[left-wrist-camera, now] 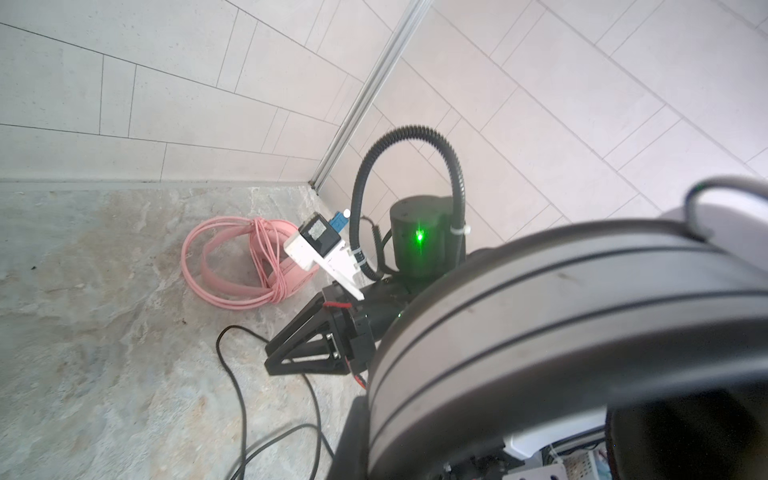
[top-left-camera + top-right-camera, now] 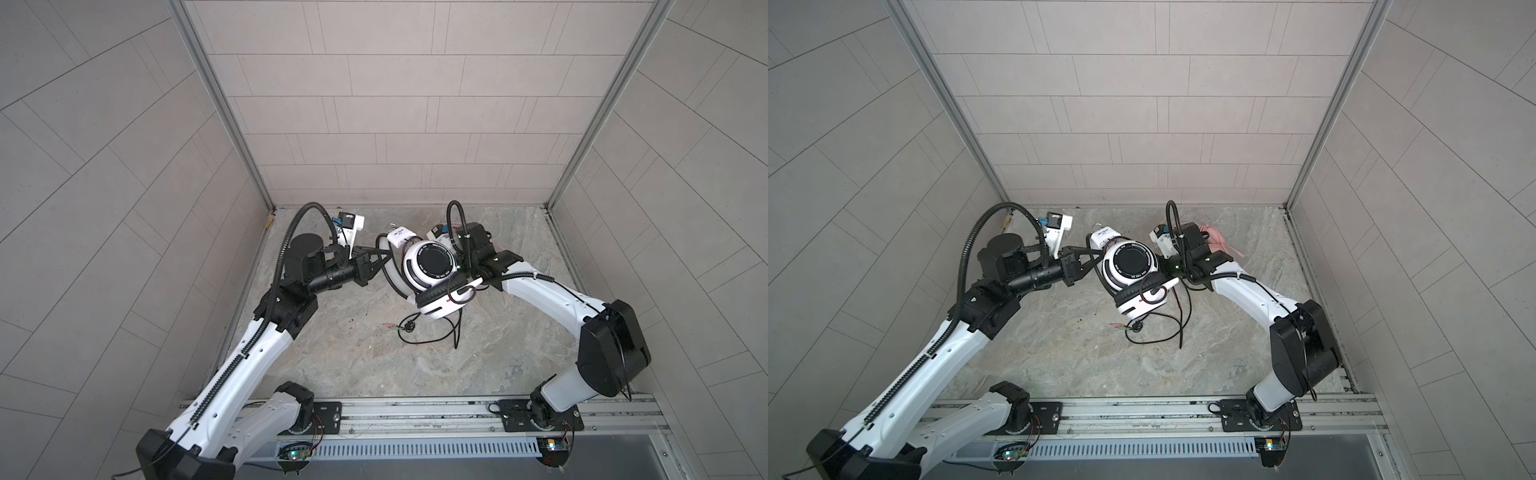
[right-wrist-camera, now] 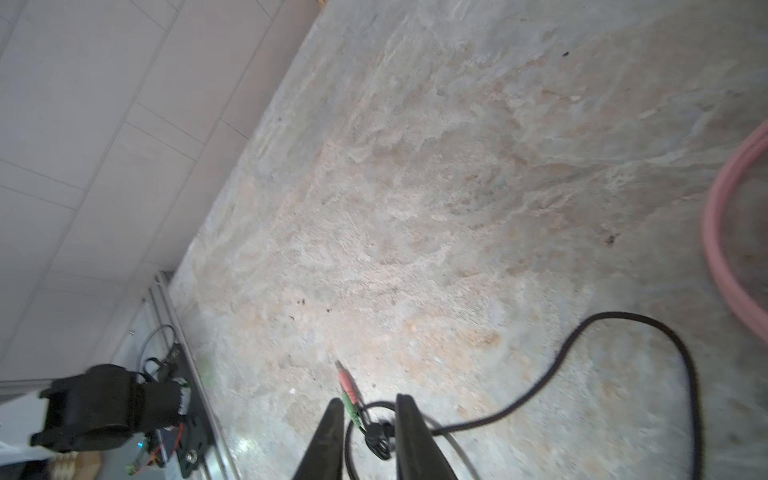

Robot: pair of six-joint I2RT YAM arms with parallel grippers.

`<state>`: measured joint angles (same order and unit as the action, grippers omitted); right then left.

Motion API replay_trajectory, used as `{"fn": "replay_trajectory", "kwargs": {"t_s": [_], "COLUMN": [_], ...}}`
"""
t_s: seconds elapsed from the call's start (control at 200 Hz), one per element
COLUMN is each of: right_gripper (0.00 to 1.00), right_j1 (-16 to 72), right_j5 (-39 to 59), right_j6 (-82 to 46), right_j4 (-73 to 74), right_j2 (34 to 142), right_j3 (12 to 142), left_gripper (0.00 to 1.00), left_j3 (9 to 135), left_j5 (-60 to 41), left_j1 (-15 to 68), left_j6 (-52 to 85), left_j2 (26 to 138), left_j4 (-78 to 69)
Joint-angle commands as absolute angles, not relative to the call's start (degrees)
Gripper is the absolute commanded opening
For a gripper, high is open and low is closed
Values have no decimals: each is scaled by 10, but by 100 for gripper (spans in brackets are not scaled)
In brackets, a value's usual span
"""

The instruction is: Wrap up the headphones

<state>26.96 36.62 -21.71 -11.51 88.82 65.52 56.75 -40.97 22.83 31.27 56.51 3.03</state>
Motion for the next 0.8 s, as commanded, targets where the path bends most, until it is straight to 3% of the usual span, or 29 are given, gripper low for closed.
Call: {"fn": "replay_trajectory", "kwargs": {"t_s": [0.0, 0.18, 0.375, 0.615, 0.796], "right_gripper": [29, 31, 31, 25, 11], "right_j1": [272, 277, 289, 304, 310], "right_j5": [409, 412, 421, 424, 422], "right_j6": [-276, -293, -306, -312, -316], "right_j4": [-10, 21, 50, 73, 92], "right_j2": [897, 910, 911, 909, 902], "right_j3": [632, 597, 559, 529, 497], "left_gripper": [0, 0, 0, 0, 0], "left_j3": [599, 663, 675, 674, 692], "left_j5": [-431, -399, -394, -408, -373], "left_j1": [220, 169, 84, 17, -5], "left_j6": [370, 355, 460, 579, 592], "left_j2": [567, 563, 579, 622, 647], "left_j4": [-55, 21, -29, -131, -88]}}
